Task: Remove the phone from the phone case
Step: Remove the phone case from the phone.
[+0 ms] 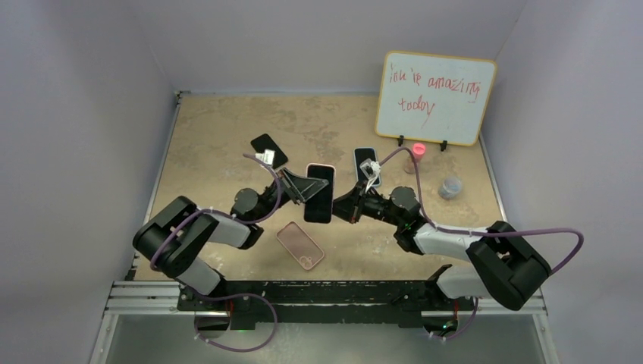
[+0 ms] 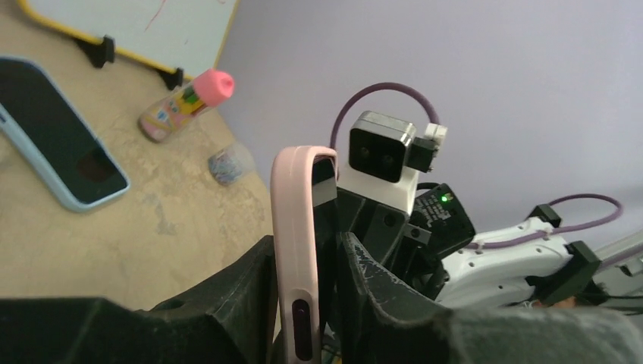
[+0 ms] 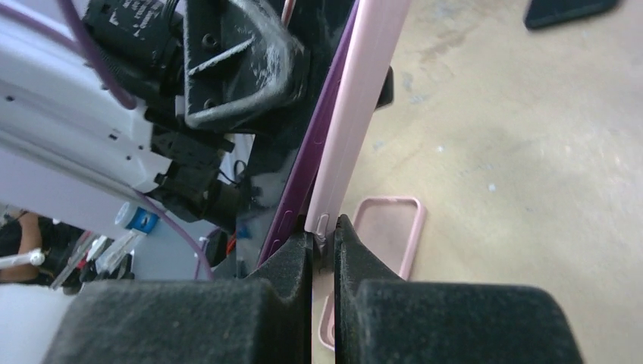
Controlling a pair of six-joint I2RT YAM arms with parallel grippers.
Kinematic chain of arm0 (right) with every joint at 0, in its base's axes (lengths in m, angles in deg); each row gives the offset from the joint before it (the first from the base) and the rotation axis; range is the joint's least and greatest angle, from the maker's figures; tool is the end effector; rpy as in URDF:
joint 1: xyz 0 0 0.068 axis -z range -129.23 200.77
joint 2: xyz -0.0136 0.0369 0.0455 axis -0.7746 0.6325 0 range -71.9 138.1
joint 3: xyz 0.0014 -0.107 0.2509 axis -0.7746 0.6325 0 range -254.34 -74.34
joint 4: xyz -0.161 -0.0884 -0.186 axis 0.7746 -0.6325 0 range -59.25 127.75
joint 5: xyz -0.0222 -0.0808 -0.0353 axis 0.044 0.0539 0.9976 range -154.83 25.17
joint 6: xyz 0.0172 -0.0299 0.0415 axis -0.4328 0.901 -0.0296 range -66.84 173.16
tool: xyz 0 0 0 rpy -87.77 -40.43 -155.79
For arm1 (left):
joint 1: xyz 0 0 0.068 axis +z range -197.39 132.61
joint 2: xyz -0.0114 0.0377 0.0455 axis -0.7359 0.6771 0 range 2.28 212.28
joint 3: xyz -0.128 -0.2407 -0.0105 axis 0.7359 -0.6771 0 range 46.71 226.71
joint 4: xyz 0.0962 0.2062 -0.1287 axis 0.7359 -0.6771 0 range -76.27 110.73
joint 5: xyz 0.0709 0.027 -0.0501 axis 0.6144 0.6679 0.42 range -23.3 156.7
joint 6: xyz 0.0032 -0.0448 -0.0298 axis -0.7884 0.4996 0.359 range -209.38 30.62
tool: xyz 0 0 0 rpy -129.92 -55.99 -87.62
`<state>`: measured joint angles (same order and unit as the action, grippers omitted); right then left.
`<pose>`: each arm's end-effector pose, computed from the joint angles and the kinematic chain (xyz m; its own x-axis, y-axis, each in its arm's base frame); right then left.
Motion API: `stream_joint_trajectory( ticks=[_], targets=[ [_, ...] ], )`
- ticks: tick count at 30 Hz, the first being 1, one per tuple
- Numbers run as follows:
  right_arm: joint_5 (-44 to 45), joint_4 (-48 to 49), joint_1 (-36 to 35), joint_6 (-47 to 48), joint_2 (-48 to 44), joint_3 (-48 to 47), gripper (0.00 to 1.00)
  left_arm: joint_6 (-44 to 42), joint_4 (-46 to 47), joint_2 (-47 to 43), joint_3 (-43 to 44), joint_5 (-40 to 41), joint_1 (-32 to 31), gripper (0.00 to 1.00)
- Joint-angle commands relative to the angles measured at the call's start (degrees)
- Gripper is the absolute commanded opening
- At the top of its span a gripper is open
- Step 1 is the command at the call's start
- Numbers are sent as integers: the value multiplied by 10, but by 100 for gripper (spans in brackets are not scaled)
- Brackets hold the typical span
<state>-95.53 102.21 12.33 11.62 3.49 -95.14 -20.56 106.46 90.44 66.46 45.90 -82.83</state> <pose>0.1824 0.1680 0.2220 -0.5152 0.3191 -0.7954 -0.7840 0.1995 0.5878 0.2044 -0.1609 0.2036 -0.6755 -0.5891 -0.4434 0.5217 0.0432 -0.8521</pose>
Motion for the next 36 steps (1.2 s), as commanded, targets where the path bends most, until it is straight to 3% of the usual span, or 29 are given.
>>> stream_joint_trajectory(
  ticks=[1,7,19,28,36],
  targets=[
    [103,70,8,21,-29,-13,0,-85,-115,55,-4,-65,-32,38],
    [123,-9,14,41,-14,8,0,-152,-249,59,34,-16,-27,54],
    [182,-185,16,14,24,-32,0,-401,-695,-114,137,236,-59,64],
    [175,-231,16,-18,55,-66,0,-495,-770,-150,173,370,-163,65],
    [173,-282,16,-52,68,-89,0,-566,-792,-97,230,480,-272,65]
  ],
)
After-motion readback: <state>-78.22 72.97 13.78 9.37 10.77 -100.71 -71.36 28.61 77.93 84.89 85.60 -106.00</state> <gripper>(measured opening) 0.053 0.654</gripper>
